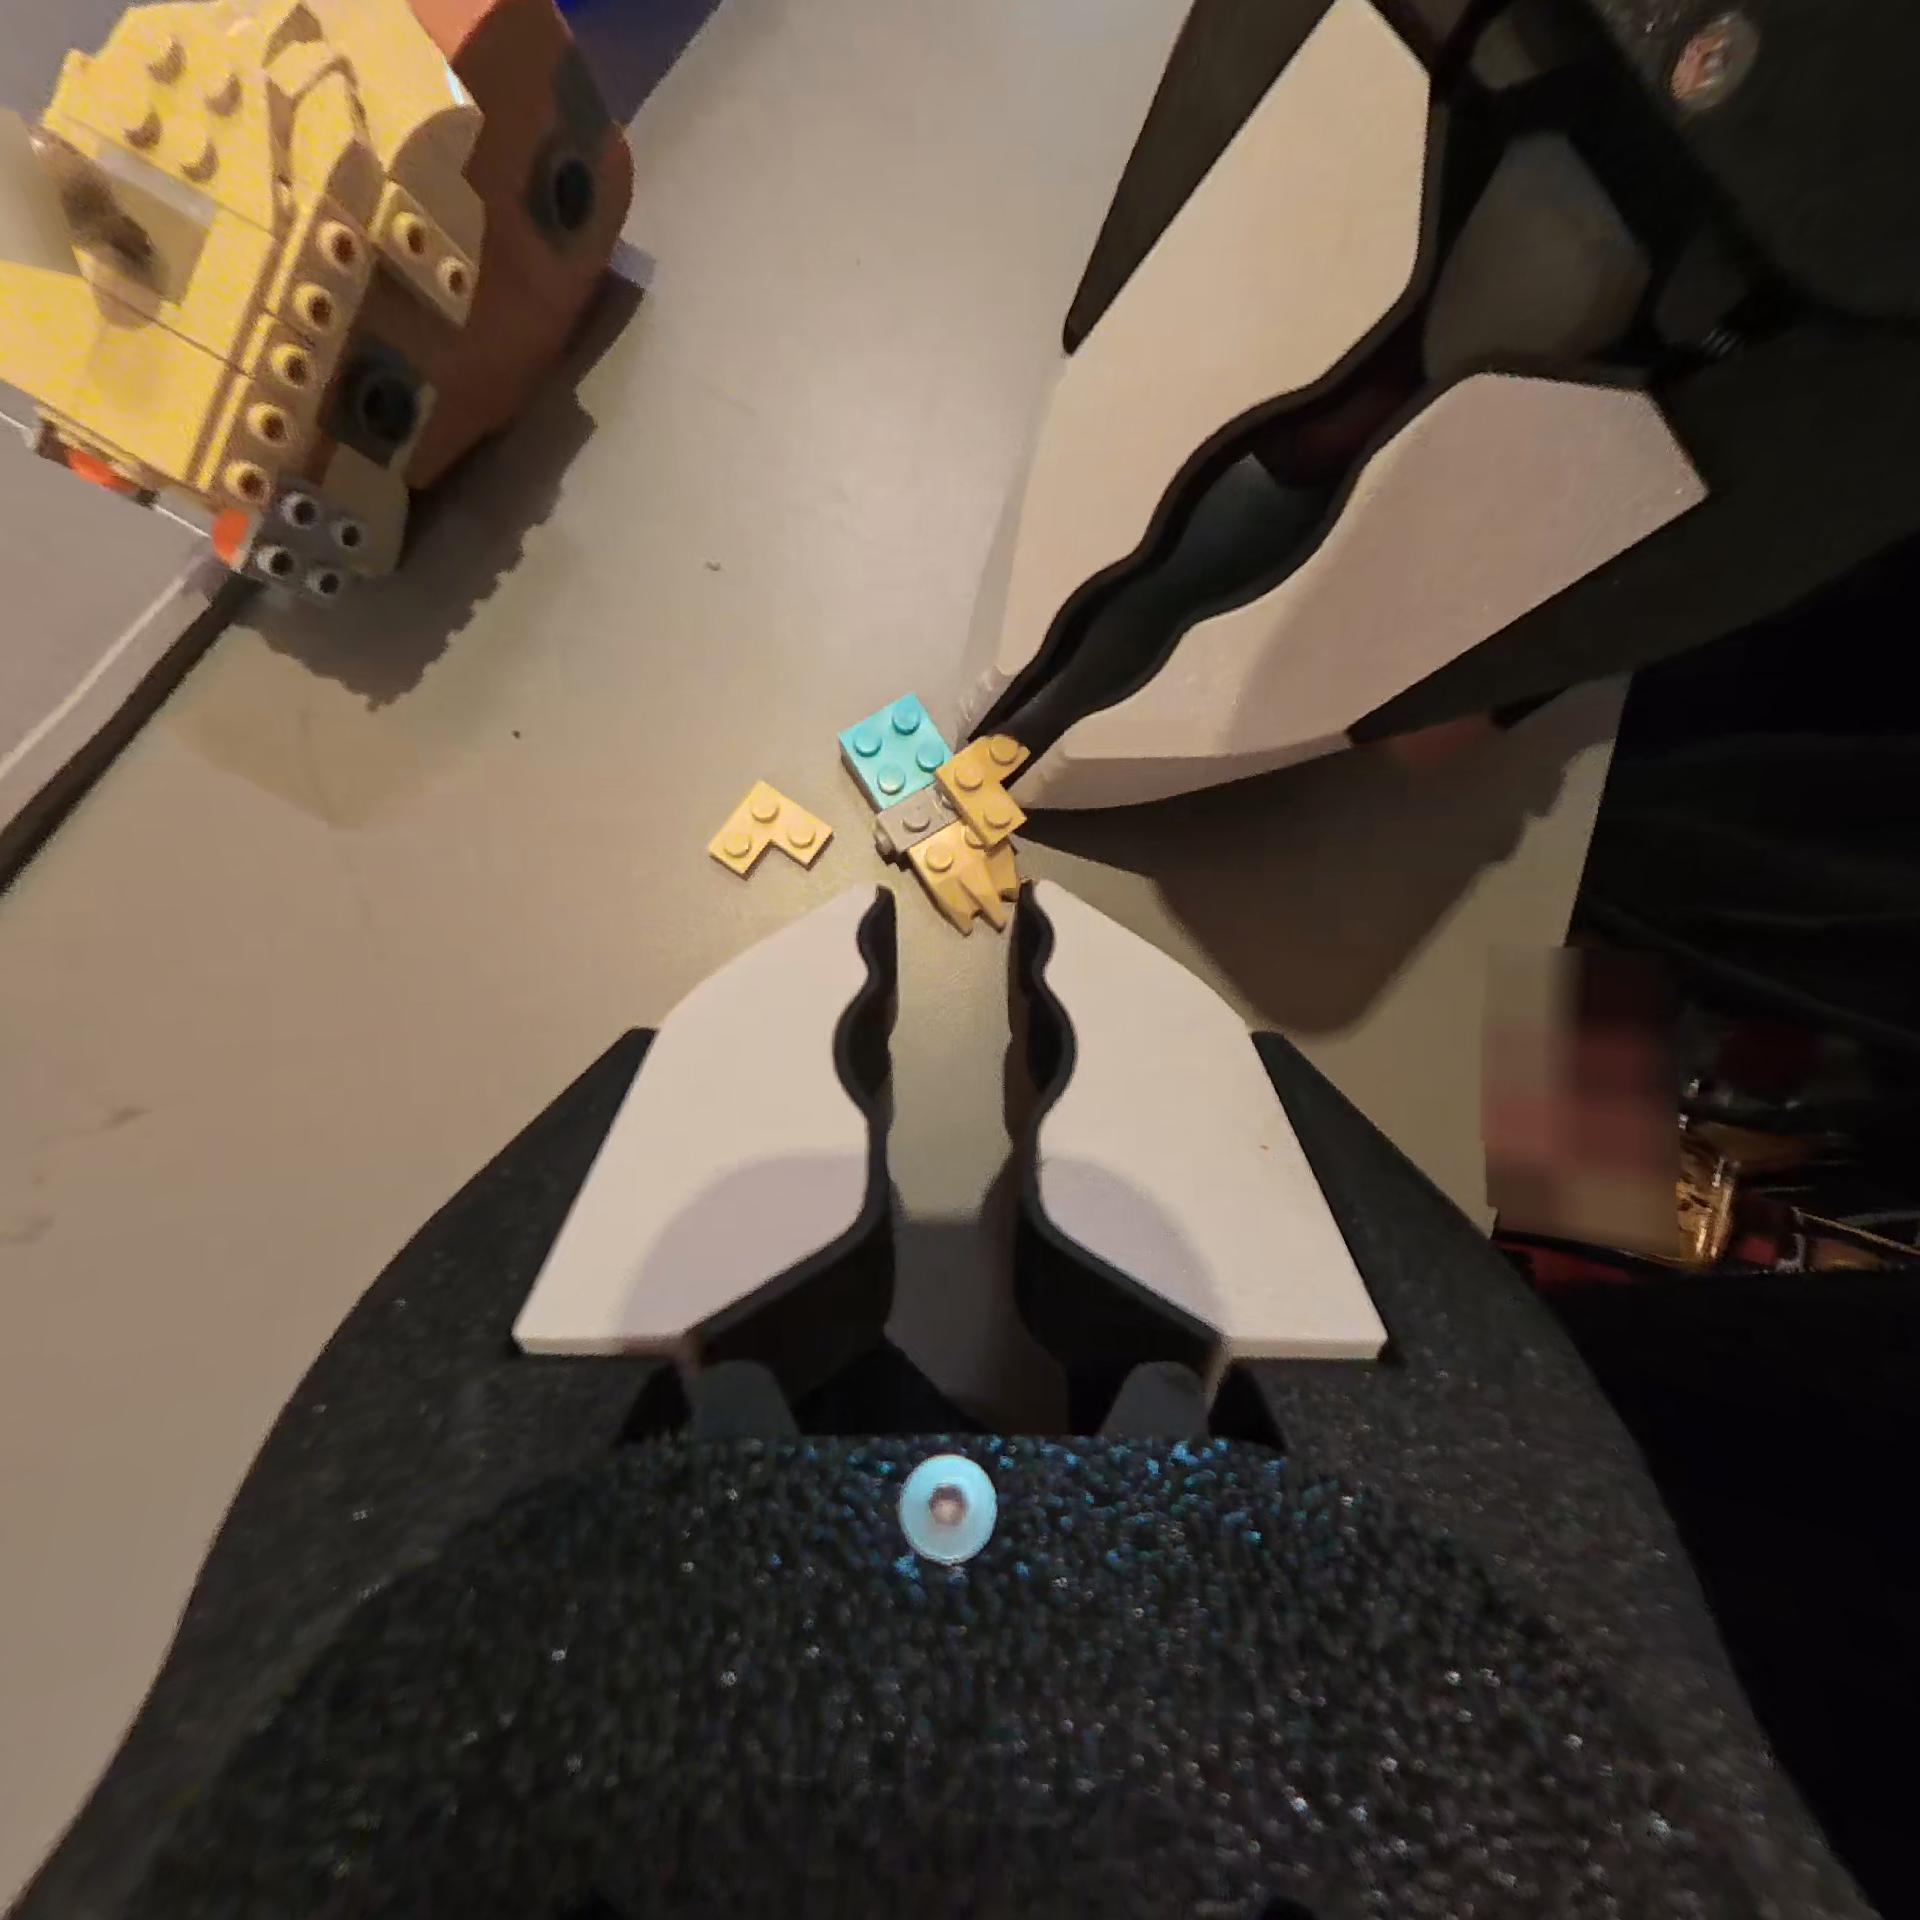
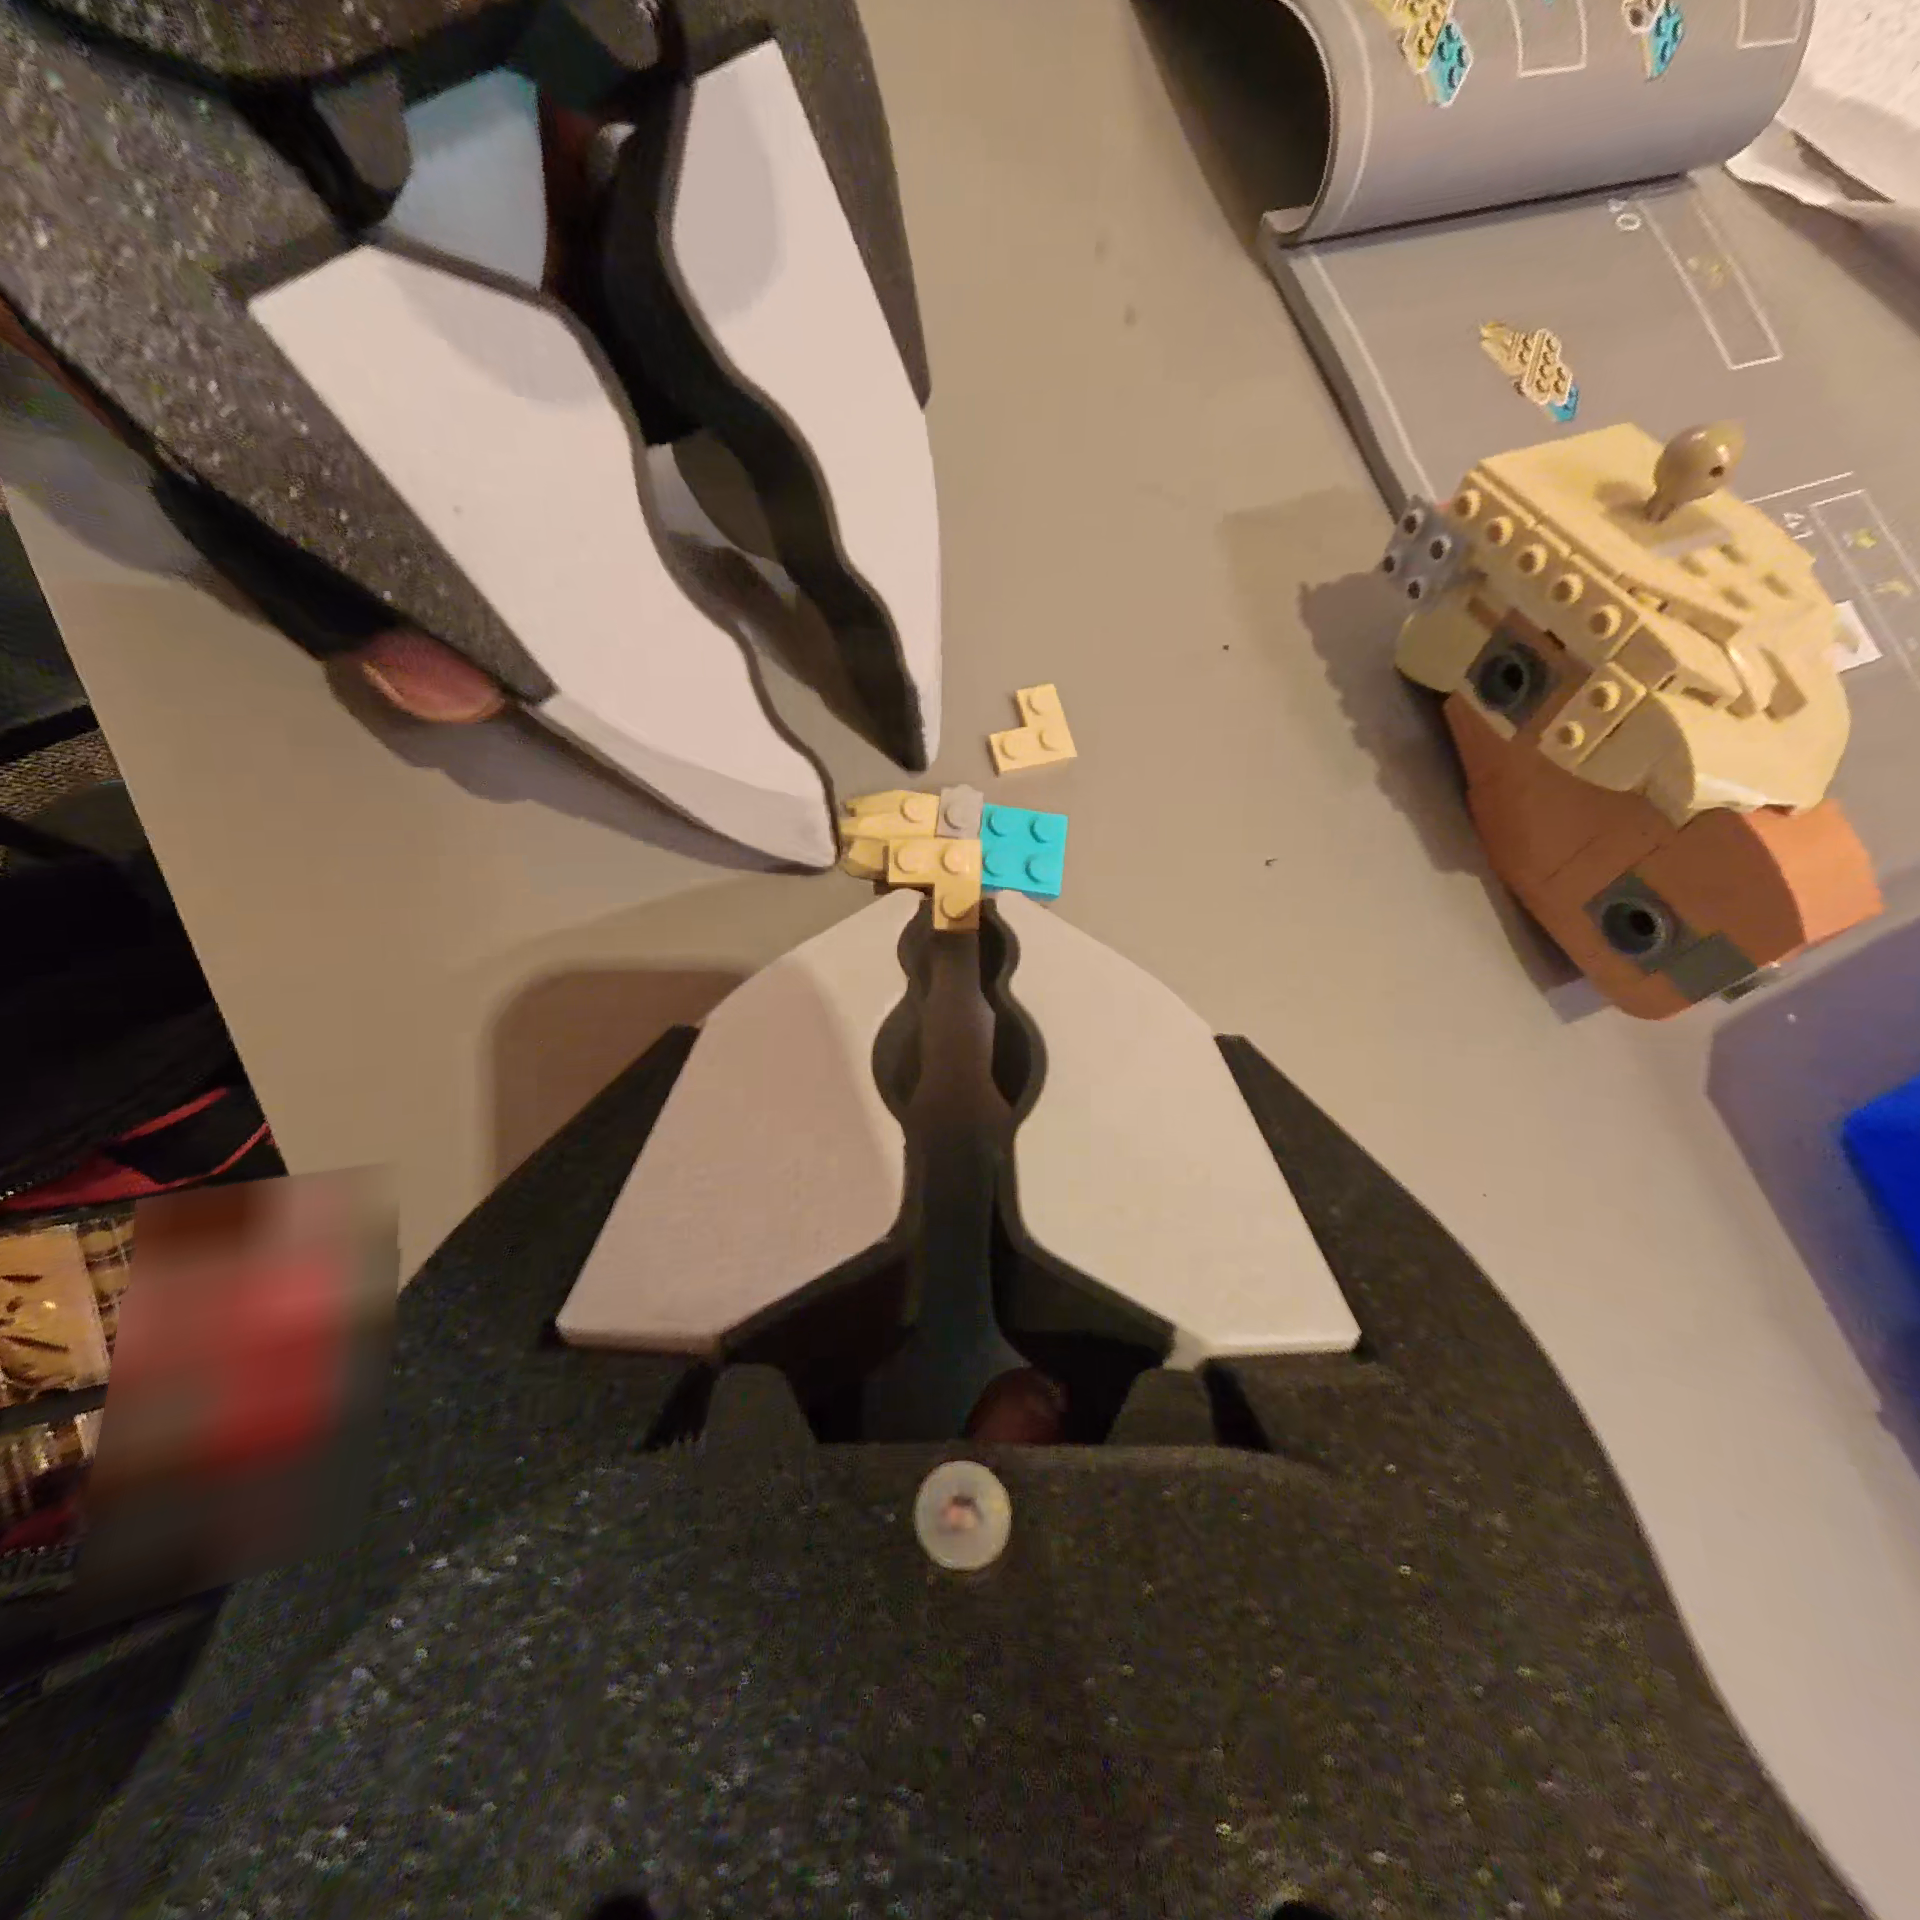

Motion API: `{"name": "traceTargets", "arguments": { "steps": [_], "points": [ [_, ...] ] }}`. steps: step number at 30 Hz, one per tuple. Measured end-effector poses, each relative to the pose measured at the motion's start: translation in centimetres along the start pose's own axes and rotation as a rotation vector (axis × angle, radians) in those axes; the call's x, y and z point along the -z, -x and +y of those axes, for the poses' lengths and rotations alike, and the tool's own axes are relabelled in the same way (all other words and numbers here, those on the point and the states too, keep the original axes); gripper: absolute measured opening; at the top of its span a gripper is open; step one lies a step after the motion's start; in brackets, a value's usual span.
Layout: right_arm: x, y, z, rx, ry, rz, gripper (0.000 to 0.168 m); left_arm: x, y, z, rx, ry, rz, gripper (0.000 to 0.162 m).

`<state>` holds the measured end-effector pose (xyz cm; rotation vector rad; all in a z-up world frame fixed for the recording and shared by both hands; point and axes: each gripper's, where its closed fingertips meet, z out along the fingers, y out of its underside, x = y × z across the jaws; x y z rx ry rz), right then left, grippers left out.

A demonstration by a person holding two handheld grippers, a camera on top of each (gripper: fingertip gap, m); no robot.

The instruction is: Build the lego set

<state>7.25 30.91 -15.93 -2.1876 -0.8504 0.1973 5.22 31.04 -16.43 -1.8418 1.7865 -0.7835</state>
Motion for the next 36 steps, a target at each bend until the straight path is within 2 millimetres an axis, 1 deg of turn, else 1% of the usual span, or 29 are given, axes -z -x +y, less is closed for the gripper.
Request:
{"name": "traceTargets", "arguments": {
  "steps": [7, 16, 20, 22, 25, 27, 30, 36],
  "points": [
    [-0.2, -0.3, -0.2, -0.045, 0.016, -0.005, 0.008, -0.4, 0.0, -0.2, -0.043, 0.013, -0.065, 0.024],
    [-0.4, -0.4, -0.1, -0.069, 0.070, -0.019, 0.008, -0.5, 0.1, -0.4, -0.059, 0.008, -0.103, 0.022],
    [-0.4, -0.4, -0.1, -0.075, 0.084, -0.023, 0.008, -0.1, 0.4, -0.8, -0.132, -0.029, -0.131, 0.022],
    [-0.4, -0.5, 0.0, -0.076, 0.091, -0.023, 0.008, 0.0, 0.4, -1.3, -0.178, -0.071, -0.121, 0.020],
    [-0.5, -0.5, 0.1, -0.072, 0.104, -0.018, 0.007, 0.1, -0.1, -2.1, -0.256, -0.138, -0.087, 0.012],
    [-0.5, -0.5, 0.1, -0.072, 0.106, -0.018, 0.008, 0.1, -0.2, -2.3, -0.308, -0.159, -0.094, 0.007],
    [-0.5, -0.5, 0.1, -0.072, 0.107, -0.016, 0.008, -0.2, 0.3, -2.0, -0.318, -0.133, -0.121, 0.007],
    [-0.5, -0.5, 0.0, -0.070, 0.106, -0.020, 0.007, -0.2, 0.1, -1.9, -0.307, -0.118, -0.120, 0.001]
  ]
}}
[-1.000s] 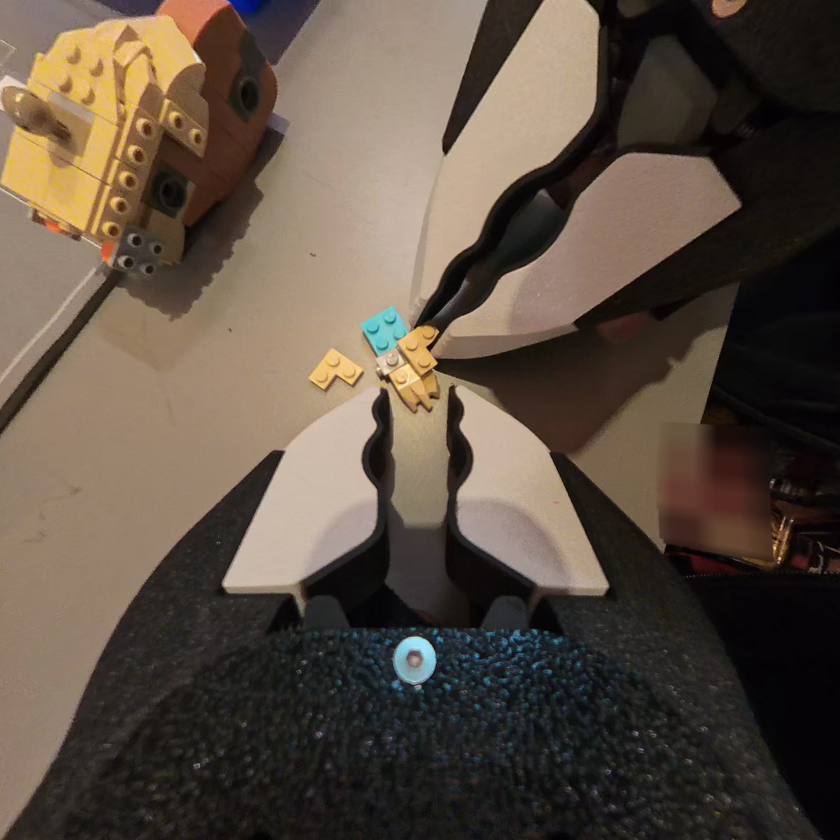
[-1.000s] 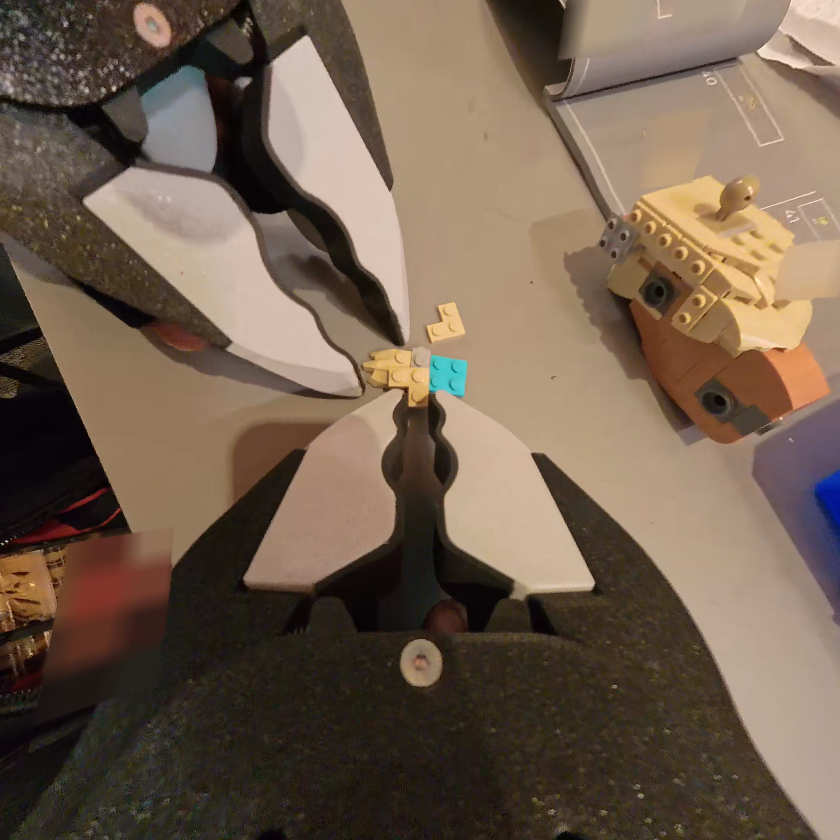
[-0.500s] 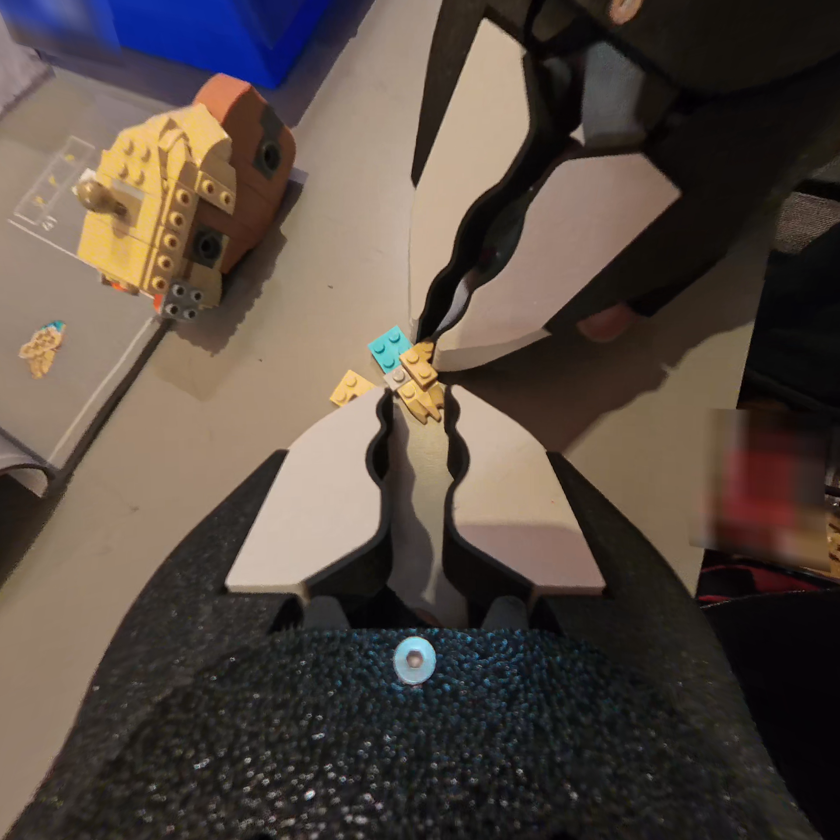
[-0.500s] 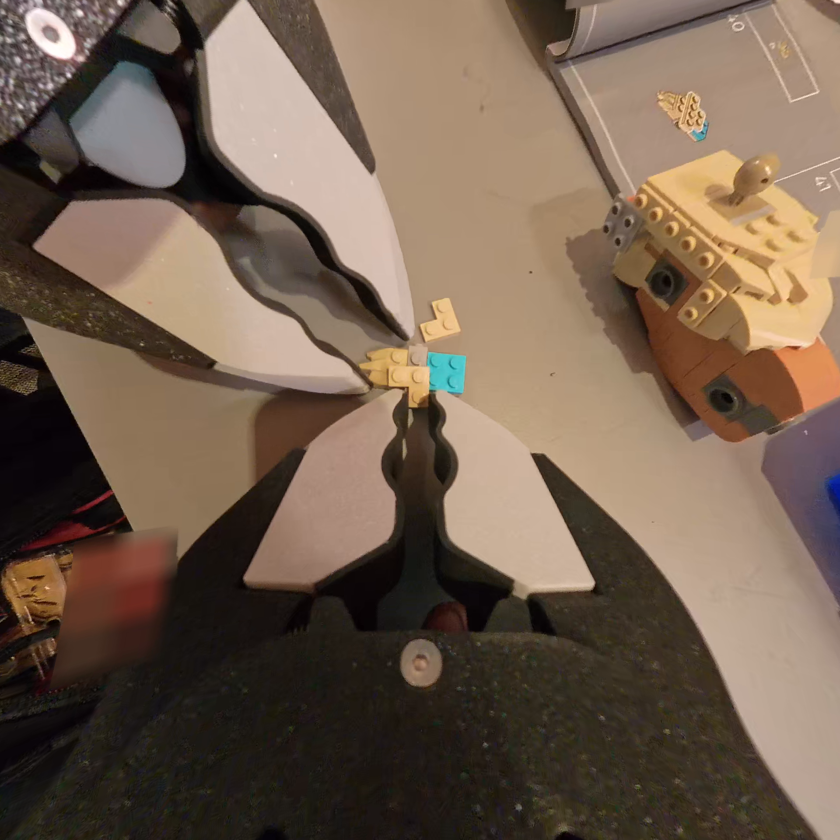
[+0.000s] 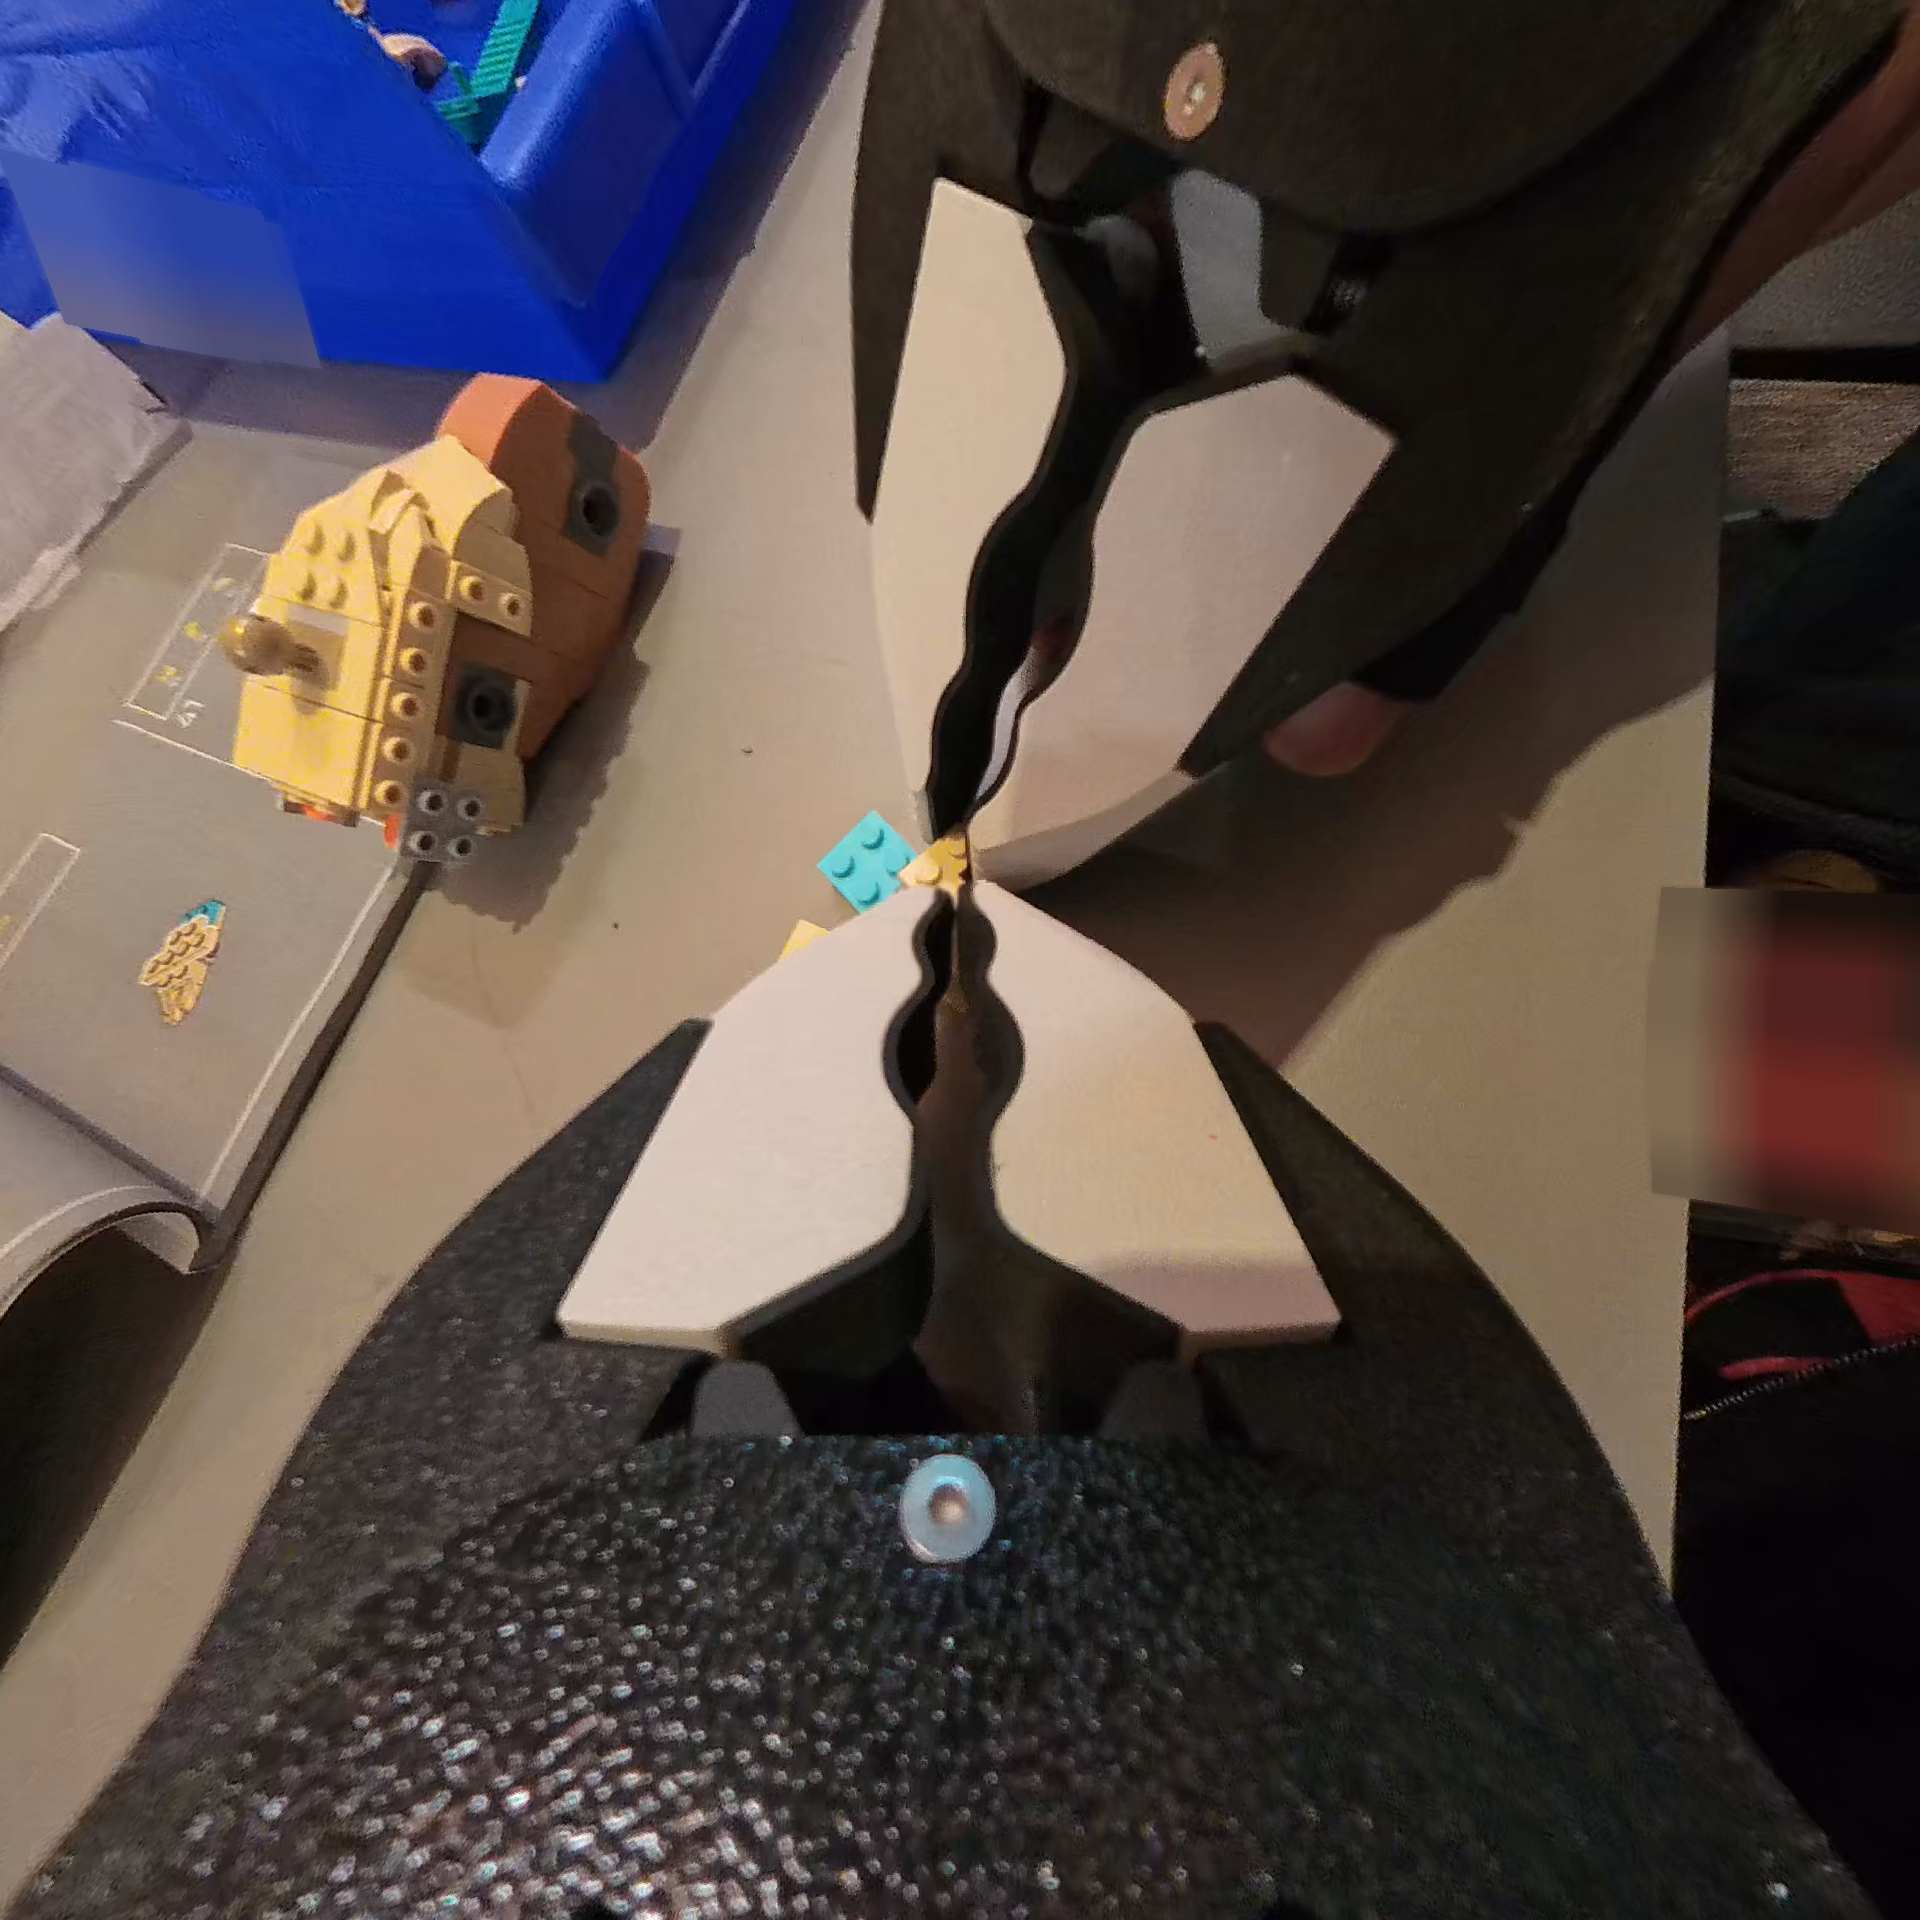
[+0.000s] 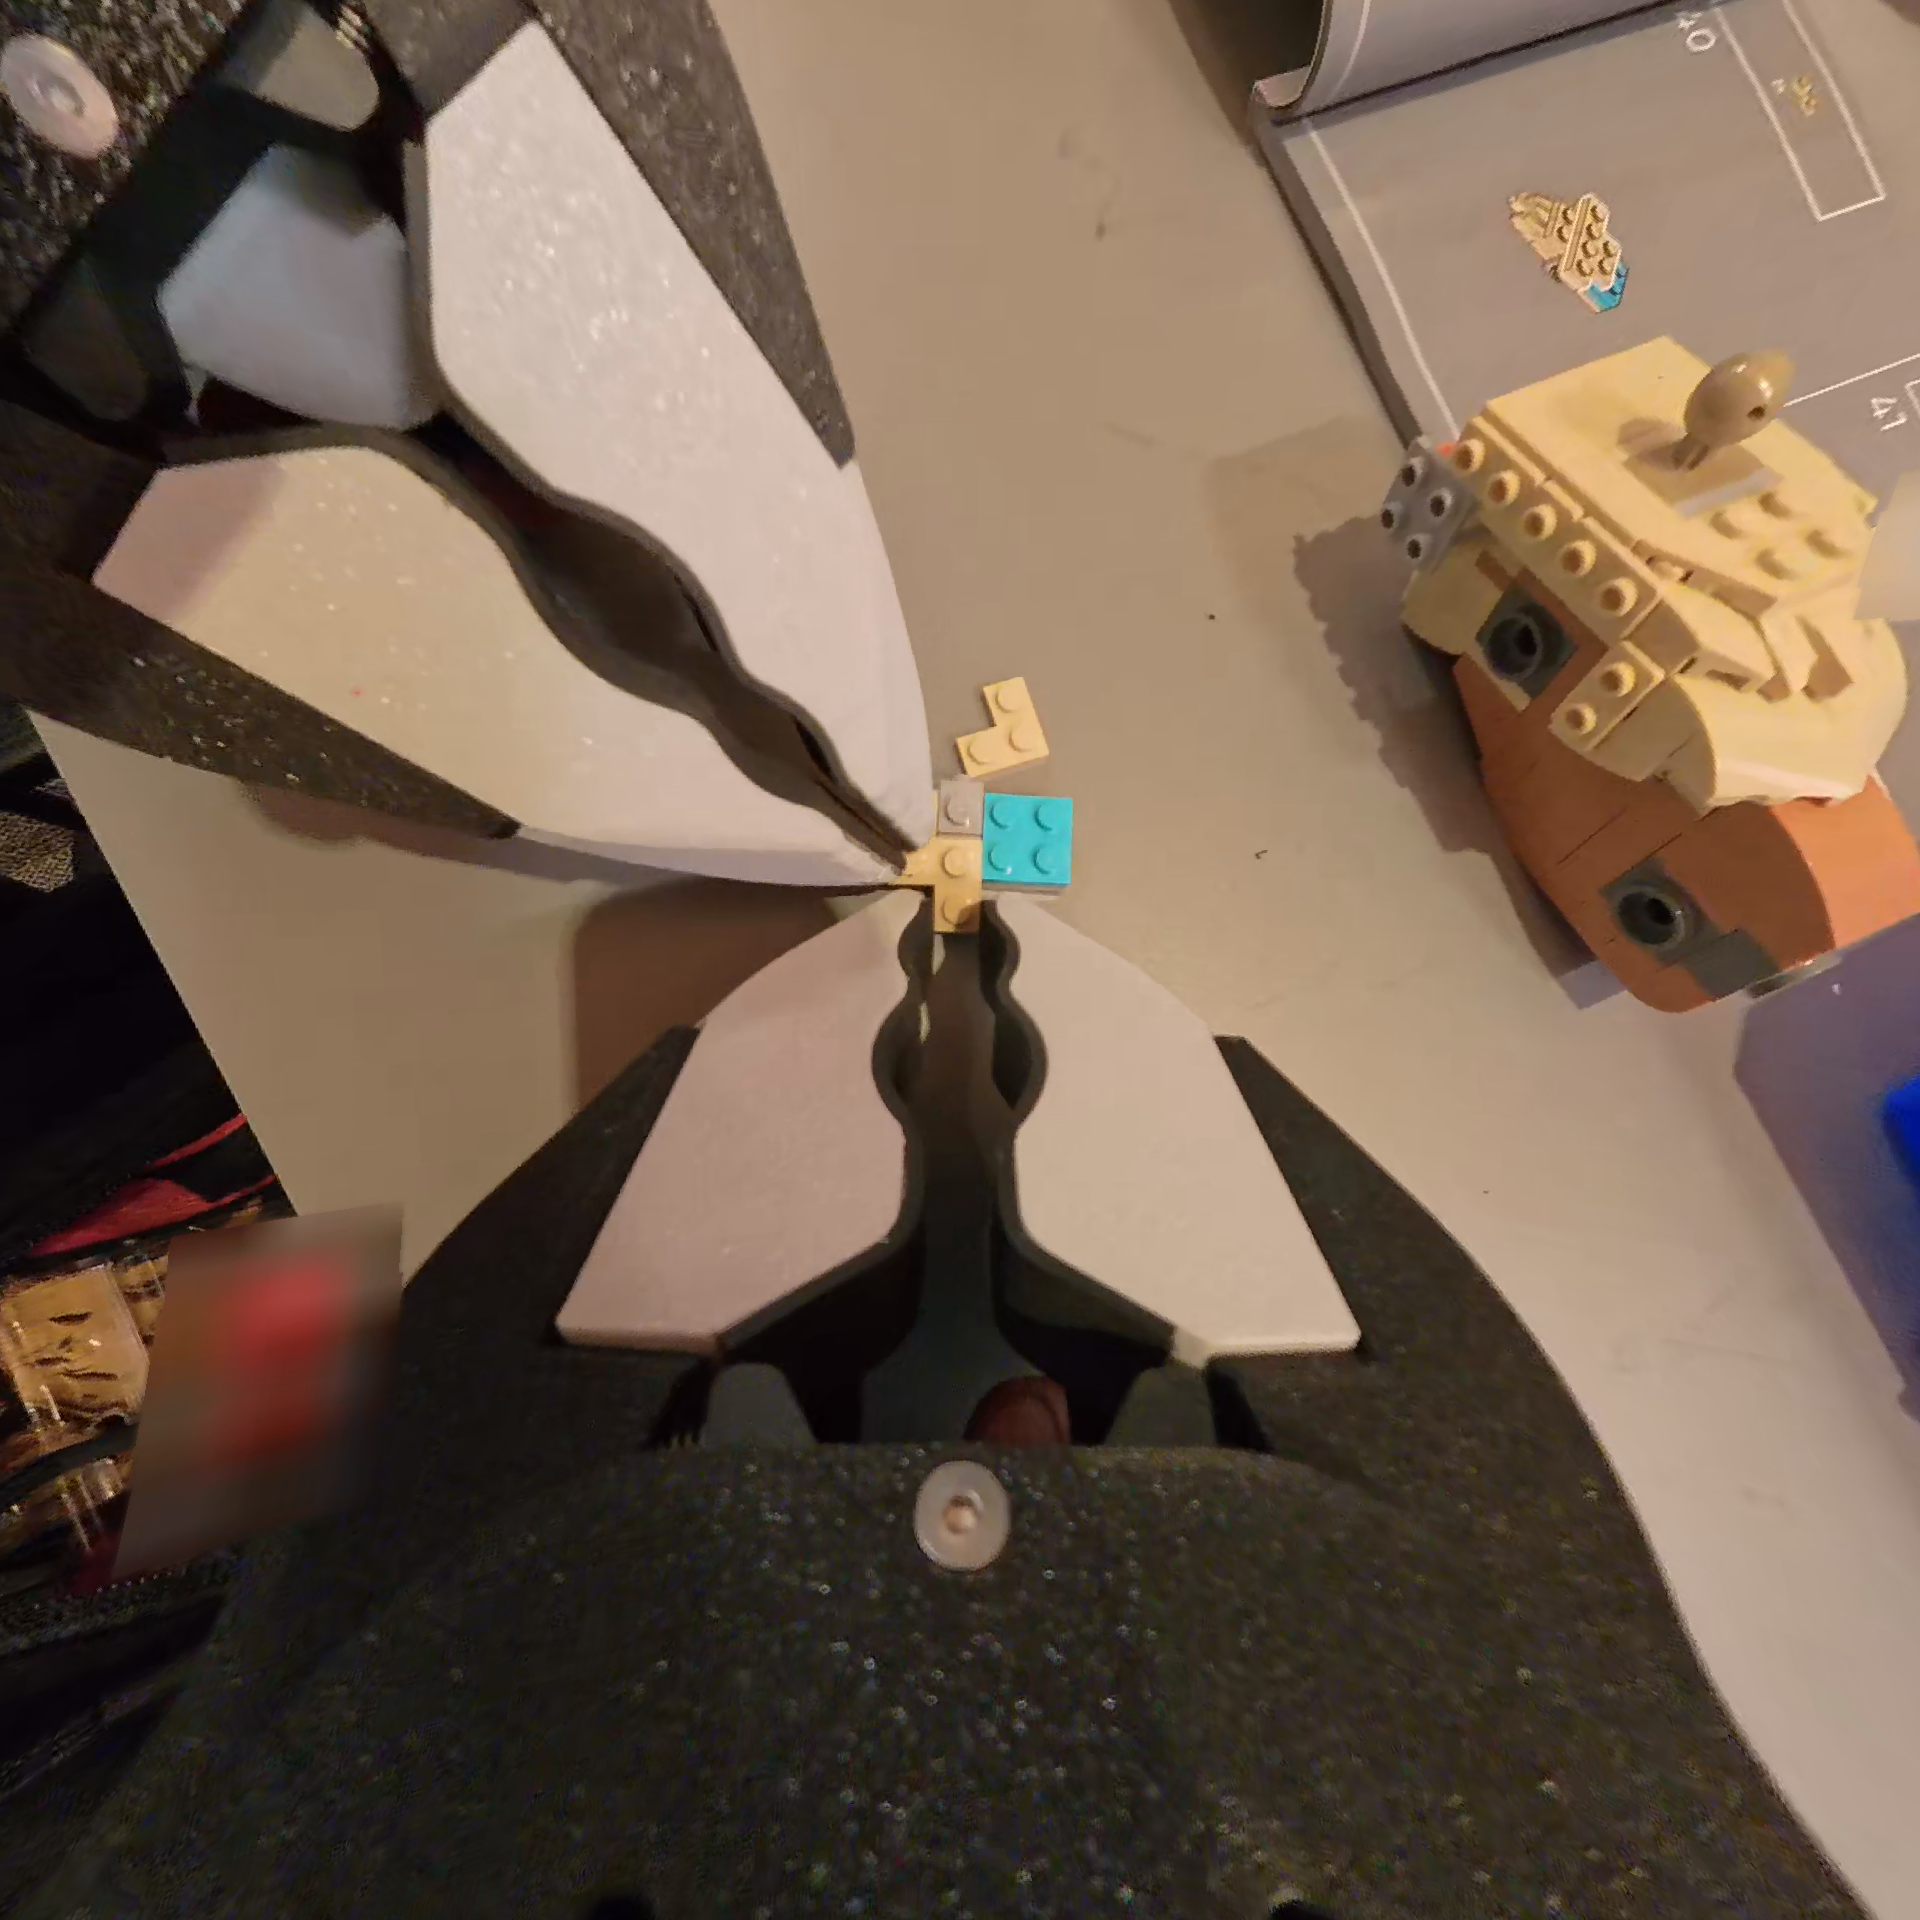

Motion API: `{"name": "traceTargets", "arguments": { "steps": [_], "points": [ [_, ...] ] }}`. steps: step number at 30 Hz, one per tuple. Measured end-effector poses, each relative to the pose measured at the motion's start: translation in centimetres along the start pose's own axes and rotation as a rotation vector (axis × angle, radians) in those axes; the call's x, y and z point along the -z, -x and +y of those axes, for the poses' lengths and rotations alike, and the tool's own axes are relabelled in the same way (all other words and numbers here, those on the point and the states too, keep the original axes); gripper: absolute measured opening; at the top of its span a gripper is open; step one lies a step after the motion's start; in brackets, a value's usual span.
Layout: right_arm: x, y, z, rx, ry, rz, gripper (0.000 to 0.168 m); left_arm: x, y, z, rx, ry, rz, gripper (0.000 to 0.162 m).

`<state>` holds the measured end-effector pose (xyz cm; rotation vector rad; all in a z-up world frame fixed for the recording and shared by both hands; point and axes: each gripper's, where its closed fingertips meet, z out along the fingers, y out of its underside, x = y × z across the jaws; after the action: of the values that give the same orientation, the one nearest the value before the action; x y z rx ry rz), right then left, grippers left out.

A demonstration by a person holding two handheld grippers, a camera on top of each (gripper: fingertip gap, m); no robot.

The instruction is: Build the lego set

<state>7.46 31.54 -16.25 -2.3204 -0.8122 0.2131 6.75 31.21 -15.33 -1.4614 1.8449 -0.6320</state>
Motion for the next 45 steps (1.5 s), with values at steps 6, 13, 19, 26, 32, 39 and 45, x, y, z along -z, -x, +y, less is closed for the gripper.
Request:
{"name": "traceTargets", "arguments": {
  "steps": [6, 13, 19, 26, 32, 39, 45],
  "points": [
    [-0.1, 0.0, -0.1, 0.024, 0.000, -0.006, 0.008, 0.0, 0.0, 0.1, 0.022, 0.011, -0.007, 0.000],
    [0.1, 0.0, 0.1, 0.067, -0.017, -0.043, 0.012, 0.1, 0.2, 0.2, 0.077, 0.017, 0.005, 0.000],
    [1.0, -1.9, 0.1, 0.398, -0.082, -0.033, 0.026, 0.1, 0.2, 0.3, 0.101, 0.017, 0.025, 0.000],
    [0.9, -2.6, -1.2, 0.889, -0.154, -0.165, 0.029, -0.1, 0.2, 0.7, 0.131, 0.029, 0.035, 0.000],
    [0.6, -2.0, -1.5, 0.992, -0.175, -0.246, 0.029, 0.1, 0.4, 1.0, 0.154, 0.037, 0.022, 0.000],
    [0.0, -1.8, -1.5, 1.015, -0.190, -0.274, 0.032, 0.0, 0.5, 0.9, 0.168, 0.040, 0.020, 0.000],
    [-0.5, -1.5, -1.0, 0.986, -0.151, -0.361, 0.024, -0.2, 0.7, 0.6, 0.177, 0.040, 0.006, 0.000]
  ]
}}
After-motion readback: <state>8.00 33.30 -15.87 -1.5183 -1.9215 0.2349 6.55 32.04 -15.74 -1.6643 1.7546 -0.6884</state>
